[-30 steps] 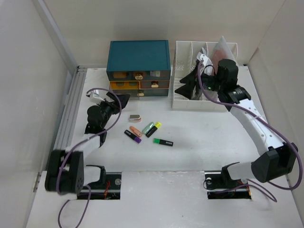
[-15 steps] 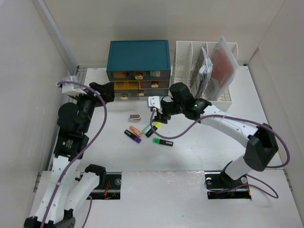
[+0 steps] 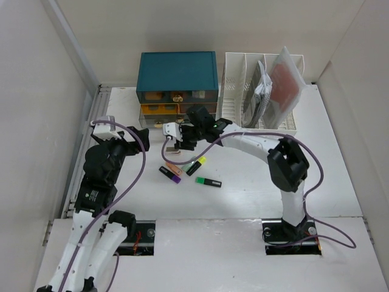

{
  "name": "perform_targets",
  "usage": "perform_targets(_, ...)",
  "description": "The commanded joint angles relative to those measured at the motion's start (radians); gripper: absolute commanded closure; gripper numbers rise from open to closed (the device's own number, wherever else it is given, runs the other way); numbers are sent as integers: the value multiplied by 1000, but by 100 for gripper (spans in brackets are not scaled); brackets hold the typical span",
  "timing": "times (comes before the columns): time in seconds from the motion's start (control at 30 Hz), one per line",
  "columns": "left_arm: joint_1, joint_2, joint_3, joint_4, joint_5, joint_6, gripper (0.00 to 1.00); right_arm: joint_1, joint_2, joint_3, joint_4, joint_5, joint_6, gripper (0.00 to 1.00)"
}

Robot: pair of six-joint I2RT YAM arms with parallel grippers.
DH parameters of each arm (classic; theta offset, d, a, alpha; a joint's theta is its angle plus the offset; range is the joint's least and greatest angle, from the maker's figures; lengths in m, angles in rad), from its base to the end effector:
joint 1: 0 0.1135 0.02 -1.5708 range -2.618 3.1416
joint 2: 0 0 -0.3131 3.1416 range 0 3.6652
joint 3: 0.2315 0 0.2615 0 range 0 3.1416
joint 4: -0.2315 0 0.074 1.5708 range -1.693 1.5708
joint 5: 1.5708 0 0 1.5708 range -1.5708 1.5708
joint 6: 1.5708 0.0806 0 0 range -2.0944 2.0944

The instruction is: Organize the desk

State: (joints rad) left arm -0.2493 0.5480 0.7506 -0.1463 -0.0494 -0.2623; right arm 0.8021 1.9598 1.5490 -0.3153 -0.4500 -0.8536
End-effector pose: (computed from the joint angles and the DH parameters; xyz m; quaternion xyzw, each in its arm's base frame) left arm 0.1408 -0.0317 0.3953 -0.0224 0.6866 -0.1674 0.7072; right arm 0.3263 0.3878 0.2593 -0.7167 0.5341 0.1931 0.4047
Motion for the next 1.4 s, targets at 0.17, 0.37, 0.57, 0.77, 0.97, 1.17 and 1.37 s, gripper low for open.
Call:
perform_targets(0.17, -4, -71, 13, 50, 5, 23, 1, 42, 138, 192, -90, -18, 36, 45)
perform_targets(0.37, -4, -111, 13, 40, -40, 23, 1, 51, 217, 253, -125, -18, 45, 43)
perform_targets(0.57, -4, -120, 13, 40, -40, 23, 1, 51, 260, 275, -137, -7, 65, 43)
perform_targets(0.77, -4, -129, 13, 40, -40, 14, 1, 51, 271, 275, -107, 14, 97, 43)
perform_targets(0.97, -4, -138, 13, 40, -40, 14, 1, 51, 280, 275, -87, 37, 117, 42)
perform_targets(1.17, -4, -138, 13, 40, -49, 14, 1, 51, 309, 284, -53, 100, 163, 42)
perform_targets(1.37, -4, -138, 13, 40, -49, 14, 1, 51, 309, 275, -31, 131, 185, 42)
